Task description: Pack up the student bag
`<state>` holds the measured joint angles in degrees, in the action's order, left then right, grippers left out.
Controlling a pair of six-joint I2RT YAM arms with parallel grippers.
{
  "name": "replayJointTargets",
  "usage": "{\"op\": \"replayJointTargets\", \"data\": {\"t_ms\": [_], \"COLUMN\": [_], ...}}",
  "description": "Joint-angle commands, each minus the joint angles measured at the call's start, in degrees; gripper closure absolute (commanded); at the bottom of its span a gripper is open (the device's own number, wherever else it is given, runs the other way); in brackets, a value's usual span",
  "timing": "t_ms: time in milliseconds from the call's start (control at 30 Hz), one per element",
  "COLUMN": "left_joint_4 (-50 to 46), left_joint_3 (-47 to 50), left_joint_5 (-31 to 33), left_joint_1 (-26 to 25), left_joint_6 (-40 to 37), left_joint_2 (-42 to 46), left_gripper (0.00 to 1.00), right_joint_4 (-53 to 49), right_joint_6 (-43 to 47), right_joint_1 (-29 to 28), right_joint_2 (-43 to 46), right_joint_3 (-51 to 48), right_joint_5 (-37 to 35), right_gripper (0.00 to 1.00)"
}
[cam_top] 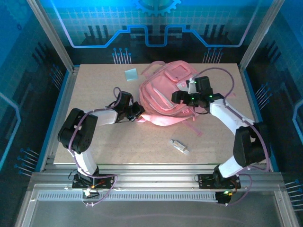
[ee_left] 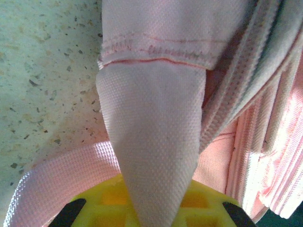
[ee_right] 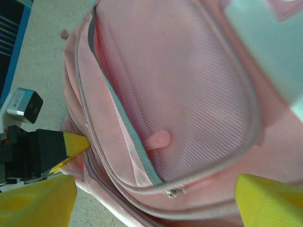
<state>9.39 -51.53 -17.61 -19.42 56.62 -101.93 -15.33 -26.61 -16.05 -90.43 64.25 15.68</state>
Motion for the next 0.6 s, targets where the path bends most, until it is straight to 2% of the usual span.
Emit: {"op": "replayJointTargets", "data": {"t_ms": [0, 167, 333, 467, 567], "left_joint_4": [2.28, 2.29, 3.23, 3.79, 3.36], "left_joint_3": [1.16, 1.51, 2.30, 2.24, 1.96], "left_joint_5": [-2.33, -2.35, -2.26, -2.27, -2.28], "left_joint_1": [-1.31, -2.07, -2.43, -2.74, -2.90], "left_joint_6": [1.56, 1.83, 2.48, 2.82, 2.26], "left_joint_2": [3.30, 4.54, 4.99, 4.69, 4.05], "left_gripper": [1.00, 1.00, 1.00, 1.00, 1.00], "right_joint_4": [0.27, 0.22, 1.51, 0.29, -1.31], "right_joint_6": [2.75, 1.44, -0.26, -0.59, -0.76], "right_joint_1": [-1.77, -2.26, -4.20, -6.86, -6.75], "right_joint_2": [-4.39, -10.50, -11.13, -6.33, -1.53], "right_joint_3": [3.15, 5.51, 4.71, 1.91, 0.13], "right_joint_5": [0.34, 0.43, 0.31, -6.85, -11.91], "right_gripper": [0.12, 0.09, 0.08, 0.07, 0.07]}}
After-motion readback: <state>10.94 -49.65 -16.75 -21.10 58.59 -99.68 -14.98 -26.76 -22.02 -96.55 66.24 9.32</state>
